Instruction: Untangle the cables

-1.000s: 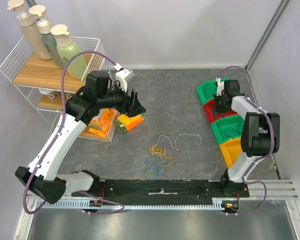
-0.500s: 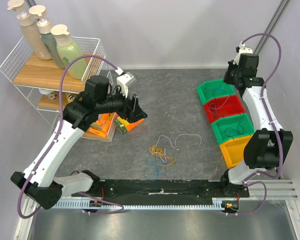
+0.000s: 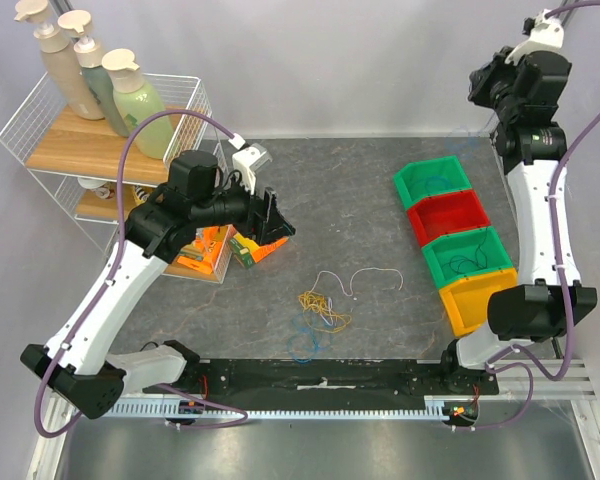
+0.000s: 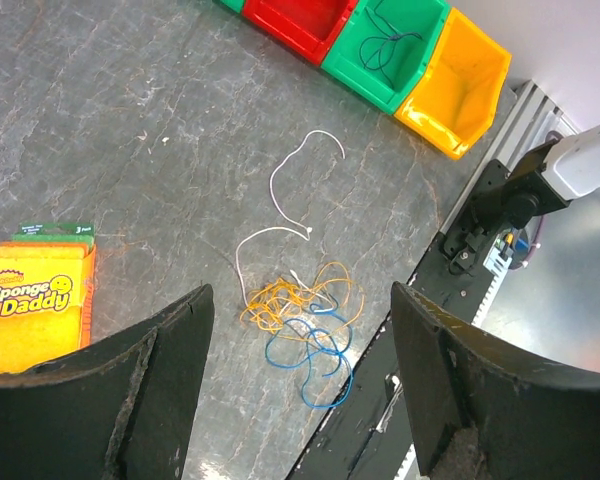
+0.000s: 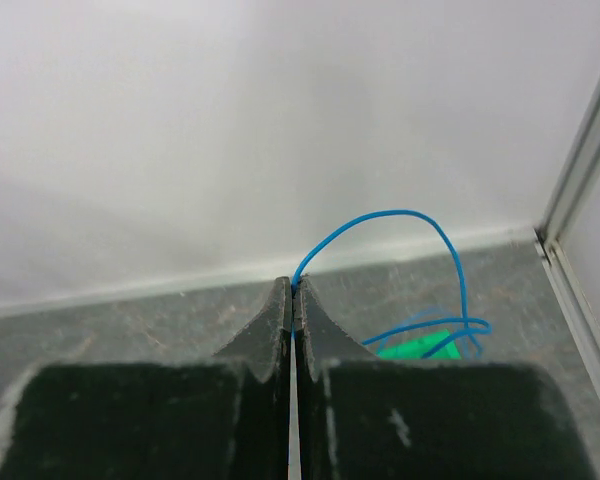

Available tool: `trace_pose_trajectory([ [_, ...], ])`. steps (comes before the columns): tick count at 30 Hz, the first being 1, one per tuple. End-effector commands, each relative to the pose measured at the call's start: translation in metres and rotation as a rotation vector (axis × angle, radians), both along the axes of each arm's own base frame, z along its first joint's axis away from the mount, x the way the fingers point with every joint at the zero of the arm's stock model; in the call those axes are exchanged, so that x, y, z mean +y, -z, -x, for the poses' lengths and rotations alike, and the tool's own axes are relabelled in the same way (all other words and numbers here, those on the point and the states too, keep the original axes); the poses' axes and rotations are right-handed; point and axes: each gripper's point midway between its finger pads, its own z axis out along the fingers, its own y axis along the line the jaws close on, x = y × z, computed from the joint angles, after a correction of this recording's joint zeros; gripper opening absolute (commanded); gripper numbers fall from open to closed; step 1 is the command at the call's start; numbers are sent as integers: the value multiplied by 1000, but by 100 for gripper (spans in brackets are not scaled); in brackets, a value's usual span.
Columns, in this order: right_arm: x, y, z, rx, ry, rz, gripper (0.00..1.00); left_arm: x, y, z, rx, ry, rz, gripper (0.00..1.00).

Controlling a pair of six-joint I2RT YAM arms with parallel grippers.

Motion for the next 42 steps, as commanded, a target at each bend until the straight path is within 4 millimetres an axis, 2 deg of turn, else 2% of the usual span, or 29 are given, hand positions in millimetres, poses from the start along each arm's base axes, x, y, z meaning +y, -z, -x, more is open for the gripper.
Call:
trace_pose_trajectory([
  [1,13,-83,17,-235,-58,-27,0,-3,-31,7,-42,-3,73,77],
  [3,13,-89,15,-266,-60,-7,0,-4,-32,10,-37,7,79,77],
  [5,10,-87,11,-270,-46,3,0,-5,-34,11,-36,11,84,77],
  [9,7,-56,1,-223,-36,10,0,-7,-37,15,-29,19,95,77],
  [13,10,-9,-4,-163,-46,-20,0,-9,-41,17,-26,27,102,77],
  [15,8,21,-6,-129,-41,-22,0,-8,-41,16,-25,24,101,77],
  [17,7,68,-9,-59,-37,-24,0,-9,-44,17,-29,29,105,77],
  [19,7,103,-11,-15,-38,-23,0,-9,-47,18,-34,31,110,77],
  [21,8,132,-14,31,-48,-15,0,-11,-47,19,-28,38,113,77],
  [23,10,153,-18,76,-62,-18,0,-13,-48,22,-16,49,121,77],
  [26,12,155,-22,92,-71,-30,0,-14,-48,27,-8,57,124,77],
  [28,13,137,-24,60,-76,-38,0,-14,-48,28,-7,58,123,77],
  [32,13,83,-24,-53,-71,-43,0,-16,-46,29,-7,69,118,77],
  [34,5,72,-27,-79,-33,-17,0,-18,-46,30,-13,75,114,77],
  [38,-7,77,-34,-69,18,33,0,-18,-50,35,-51,85,100,77],
  [42,-9,117,-48,11,19,35,0,-16,-51,37,-79,86,88,77],
])
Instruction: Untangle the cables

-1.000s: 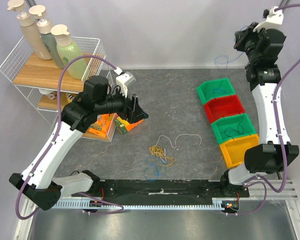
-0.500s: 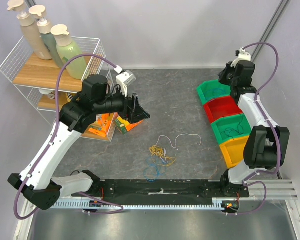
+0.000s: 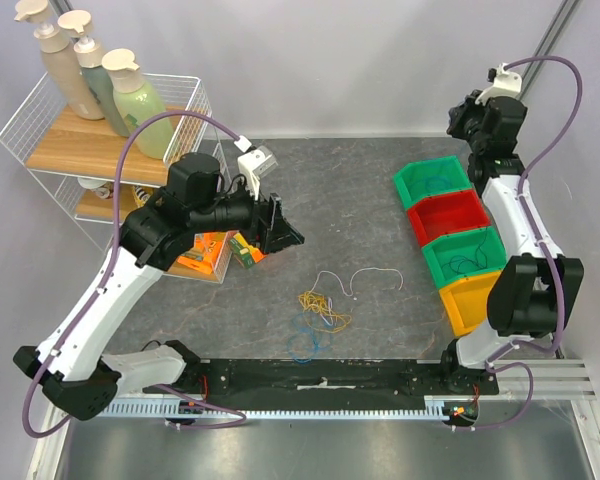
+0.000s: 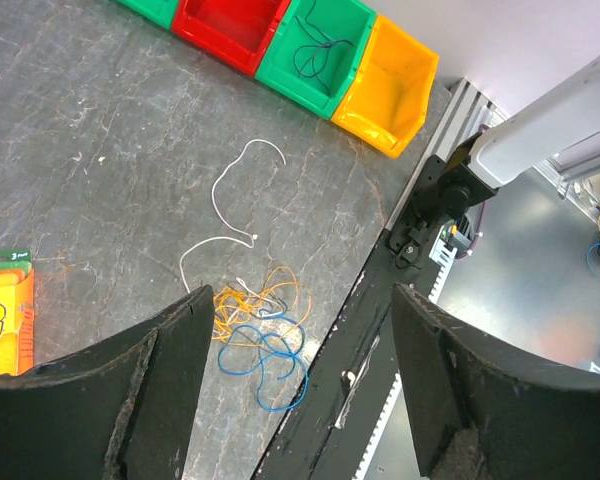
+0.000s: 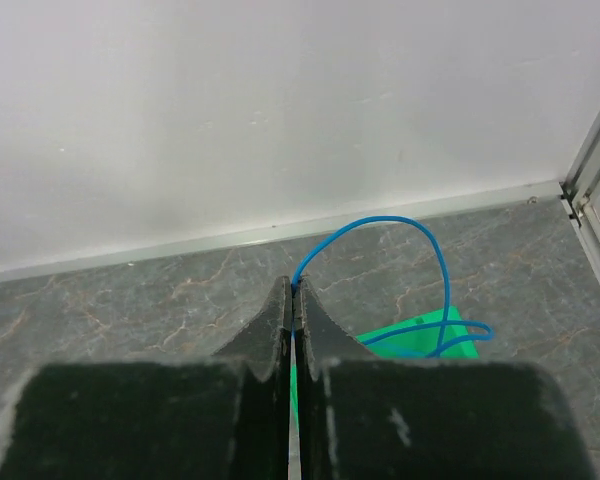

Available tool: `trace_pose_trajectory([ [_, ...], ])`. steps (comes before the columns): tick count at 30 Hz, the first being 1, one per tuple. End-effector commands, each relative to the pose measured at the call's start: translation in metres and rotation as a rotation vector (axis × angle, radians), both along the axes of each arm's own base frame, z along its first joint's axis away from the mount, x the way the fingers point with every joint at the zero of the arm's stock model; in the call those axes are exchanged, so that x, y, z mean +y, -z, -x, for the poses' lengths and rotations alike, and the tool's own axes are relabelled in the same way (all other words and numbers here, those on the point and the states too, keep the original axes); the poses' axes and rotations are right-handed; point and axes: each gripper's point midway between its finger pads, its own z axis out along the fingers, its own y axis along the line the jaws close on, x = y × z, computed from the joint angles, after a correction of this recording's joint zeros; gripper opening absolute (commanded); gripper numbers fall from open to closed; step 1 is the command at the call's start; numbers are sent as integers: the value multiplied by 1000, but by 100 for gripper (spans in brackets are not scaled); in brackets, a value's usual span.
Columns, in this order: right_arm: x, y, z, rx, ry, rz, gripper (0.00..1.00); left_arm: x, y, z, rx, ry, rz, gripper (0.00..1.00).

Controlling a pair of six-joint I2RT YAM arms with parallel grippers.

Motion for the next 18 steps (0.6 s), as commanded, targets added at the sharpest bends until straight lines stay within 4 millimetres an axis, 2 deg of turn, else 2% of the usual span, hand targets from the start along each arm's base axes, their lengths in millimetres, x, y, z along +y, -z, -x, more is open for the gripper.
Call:
trace_pose_trajectory([
  [1,-7,21,-14,32,25,19,0,4,-23,6,-89,2,22,77],
  [7,2,92,-14,157,-5,-40,0,5,-21,8,-108,3,6,77],
  [10,6,125,-13,246,-20,-47,0,-4,-13,14,-87,41,-4,77],
  [15,12,159,-5,317,-21,-60,0,-8,-10,19,-100,60,-32,77],
  [16,13,165,-7,326,-29,-67,0,-7,-9,19,-95,57,-32,77],
  [17,17,180,-10,362,-57,-74,0,-8,-8,19,-90,59,-32,77],
  [18,23,182,-14,374,-92,-74,0,-9,-6,19,-83,59,-34,77],
])
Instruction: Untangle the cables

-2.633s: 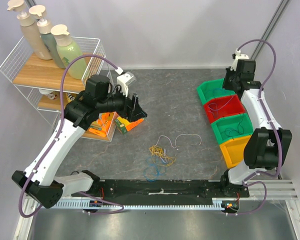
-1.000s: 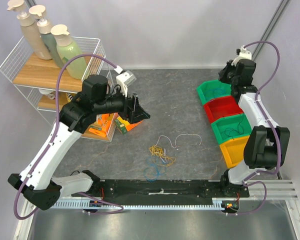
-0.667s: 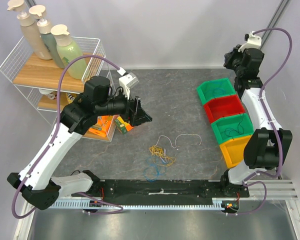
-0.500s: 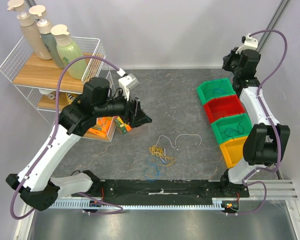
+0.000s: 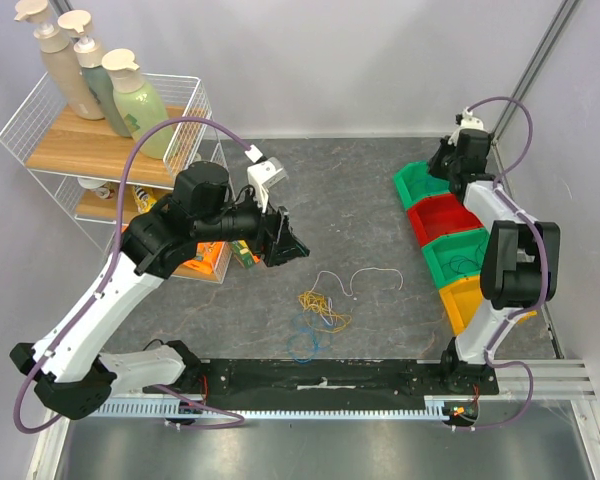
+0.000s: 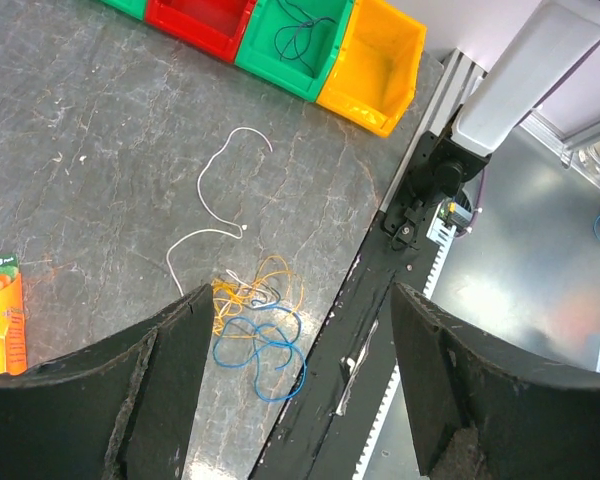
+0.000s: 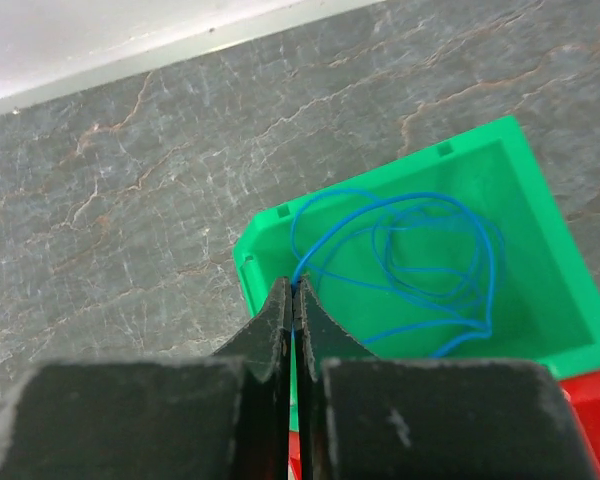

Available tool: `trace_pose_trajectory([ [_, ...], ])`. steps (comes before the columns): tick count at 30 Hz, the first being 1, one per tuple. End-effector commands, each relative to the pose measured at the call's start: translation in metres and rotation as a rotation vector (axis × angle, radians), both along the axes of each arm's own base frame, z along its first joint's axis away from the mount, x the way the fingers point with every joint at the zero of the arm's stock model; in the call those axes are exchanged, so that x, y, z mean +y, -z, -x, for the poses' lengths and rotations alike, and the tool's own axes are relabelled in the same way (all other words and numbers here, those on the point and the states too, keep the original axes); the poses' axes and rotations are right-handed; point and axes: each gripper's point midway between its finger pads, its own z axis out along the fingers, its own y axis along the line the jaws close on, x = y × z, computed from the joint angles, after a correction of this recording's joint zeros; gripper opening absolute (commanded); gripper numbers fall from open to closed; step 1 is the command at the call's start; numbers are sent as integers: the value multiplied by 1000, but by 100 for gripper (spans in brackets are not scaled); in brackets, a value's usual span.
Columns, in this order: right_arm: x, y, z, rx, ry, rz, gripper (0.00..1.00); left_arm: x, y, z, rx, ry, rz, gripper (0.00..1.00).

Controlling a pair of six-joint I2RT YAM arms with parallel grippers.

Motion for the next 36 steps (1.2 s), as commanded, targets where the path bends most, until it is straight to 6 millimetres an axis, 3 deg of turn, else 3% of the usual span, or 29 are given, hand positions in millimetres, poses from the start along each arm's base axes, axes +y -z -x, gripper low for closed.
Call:
trace_pose_trajectory([
  [1,19,24,-15,40,-96,-43,0,1,-7,-3,-46,-3,-3,77],
  [2,21,41,-18,76,-113,-50,0,1,-6,-3,-38,-3,-6,77],
  [4,21,54,-18,134,-124,-43,4,-1,-5,-3,-33,2,-6,77],
  [8,7,58,-13,204,-66,8,18,4,-2,-8,-33,-48,-33,78],
  [11,-1,35,-9,203,-26,74,51,4,2,-7,-26,-51,-43,78],
  [12,-1,25,-5,199,-21,94,58,3,3,-7,-24,-48,-46,78],
  [17,-14,-18,29,190,46,153,72,-2,6,-5,-7,-24,-47,76],
  [20,-25,-32,66,194,119,179,75,-2,7,-5,-3,-23,-49,75],
  [22,-22,-45,96,171,128,152,76,-2,9,-6,-1,-26,-53,75],
  [26,20,-34,146,192,-50,70,75,-5,13,-7,12,-21,-59,75],
  [30,90,-17,193,221,-273,41,72,-7,12,-9,10,-20,-56,73],
  [36,189,43,268,374,-590,49,72,-10,17,-7,16,-8,-62,73],
])
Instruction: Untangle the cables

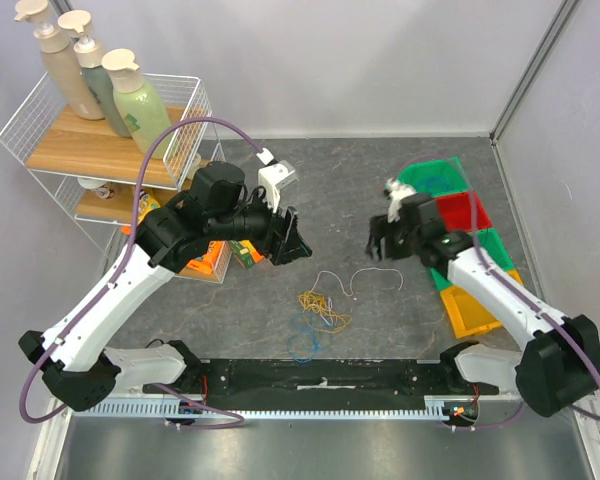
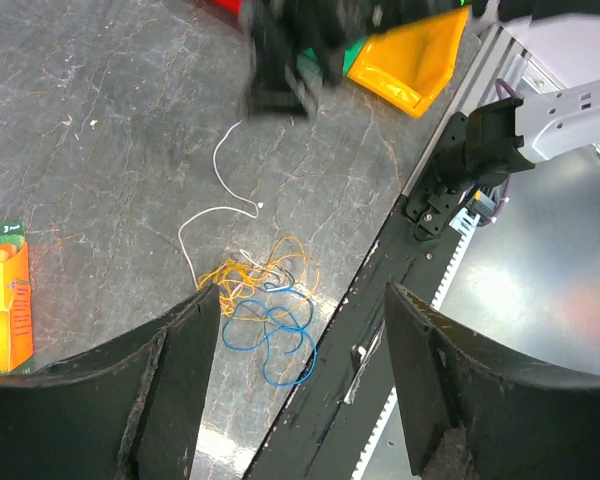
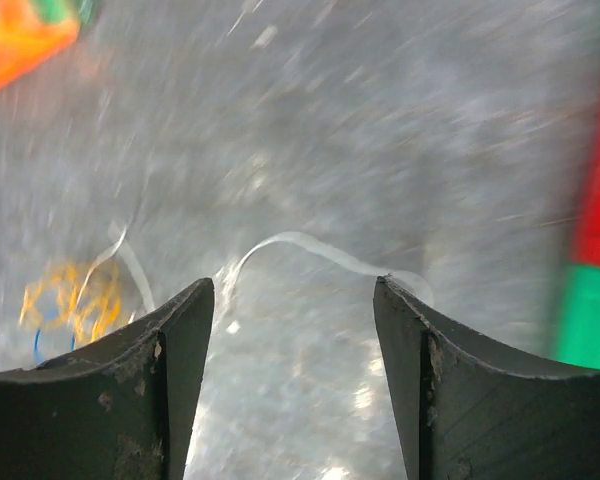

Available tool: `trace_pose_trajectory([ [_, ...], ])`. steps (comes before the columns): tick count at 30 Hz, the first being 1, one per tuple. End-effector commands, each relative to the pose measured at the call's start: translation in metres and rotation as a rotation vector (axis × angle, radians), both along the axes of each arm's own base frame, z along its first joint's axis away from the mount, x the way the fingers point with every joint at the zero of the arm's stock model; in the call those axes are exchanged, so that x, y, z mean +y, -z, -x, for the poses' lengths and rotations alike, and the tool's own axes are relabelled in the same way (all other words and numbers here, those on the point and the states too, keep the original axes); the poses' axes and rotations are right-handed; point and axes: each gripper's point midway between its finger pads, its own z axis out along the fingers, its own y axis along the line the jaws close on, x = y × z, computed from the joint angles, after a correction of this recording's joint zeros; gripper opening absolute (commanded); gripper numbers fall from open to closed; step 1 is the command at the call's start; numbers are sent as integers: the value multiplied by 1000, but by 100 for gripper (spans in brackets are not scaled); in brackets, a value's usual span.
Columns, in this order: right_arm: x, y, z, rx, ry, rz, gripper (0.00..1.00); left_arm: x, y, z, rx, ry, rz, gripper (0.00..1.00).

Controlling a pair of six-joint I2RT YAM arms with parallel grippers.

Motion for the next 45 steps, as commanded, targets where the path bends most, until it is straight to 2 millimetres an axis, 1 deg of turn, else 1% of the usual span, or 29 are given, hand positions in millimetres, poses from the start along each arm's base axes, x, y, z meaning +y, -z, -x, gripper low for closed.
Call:
trace_pose_trajectory([
  [1,59,36,54,116,-188,-18,72,-7,-7,4,-27,36,20,73],
  [2,70,39,62,111,-225,-25,72,-8,-5,5,-26,42,16,73],
  [3,80,40,65,93,-251,-43,73,-9,-5,6,-25,49,16,72],
  [4,92,37,64,62,-276,-77,72,-9,-1,6,-17,50,9,72],
  [5,101,36,68,64,-308,-116,72,-10,2,5,-15,48,3,71],
  [6,105,35,67,61,-315,-132,72,-10,4,4,-7,47,-5,70],
  [7,103,37,65,61,-299,-115,72,-10,7,4,2,45,-13,70],
  [8,89,40,54,53,-193,-75,74,-11,10,4,12,45,-21,68],
  [9,68,43,45,56,-60,-46,75,-11,10,3,15,42,-23,68],
  [10,42,47,36,72,73,-44,76,-12,12,3,23,41,-26,67],
  [12,7,48,25,102,245,-129,75,-12,11,3,29,39,-22,67],
  [13,0,43,22,87,272,-156,75,-13,12,3,32,39,-22,67],
  [14,0,31,16,40,255,-170,75,-12,13,2,37,33,-24,66],
  [16,3,5,6,-45,187,-153,75,-13,14,4,44,35,-25,66],
  [17,8,-3,4,-70,122,-136,75,-13,14,4,44,38,-24,66],
  [18,9,-8,2,-84,90,-109,75,-13,15,4,45,38,-25,66],
  [19,1,-7,-1,-75,113,-74,76,-13,14,4,41,38,-24,66],
  [21,-45,3,-6,-27,321,51,76,-11,14,3,38,32,-29,66],
  [23,-91,7,-12,18,511,90,77,-10,13,5,35,31,-31,66],
  [24,-108,7,-15,17,571,94,77,-9,13,5,36,30,-30,66],
  [26,-140,-3,-24,-10,680,78,71,-9,13,6,34,35,-32,66],
  [28,-163,-10,-30,-48,741,82,65,-7,14,6,32,34,-39,66],
  [29,-181,-11,-32,-61,783,84,63,-7,14,6,27,33,-40,66],
  [30,-193,-10,-35,-69,794,67,61,-6,14,6,27,33,-43,66],
  [34,-218,6,-45,-49,816,-73,61,-3,15,7,18,28,-46,66],
  [37,-236,14,-49,-29,832,-52,62,-1,15,8,11,25,-48,66],
  [41,-264,17,-50,-18,883,-34,62,1,15,8,-3,24,-51,66],
  [43,-271,20,-51,-4,881,-14,62,3,16,8,-5,20,-54,66],
  [45,-270,26,-57,10,843,-10,63,4,19,7,-4,10,-62,66],
])
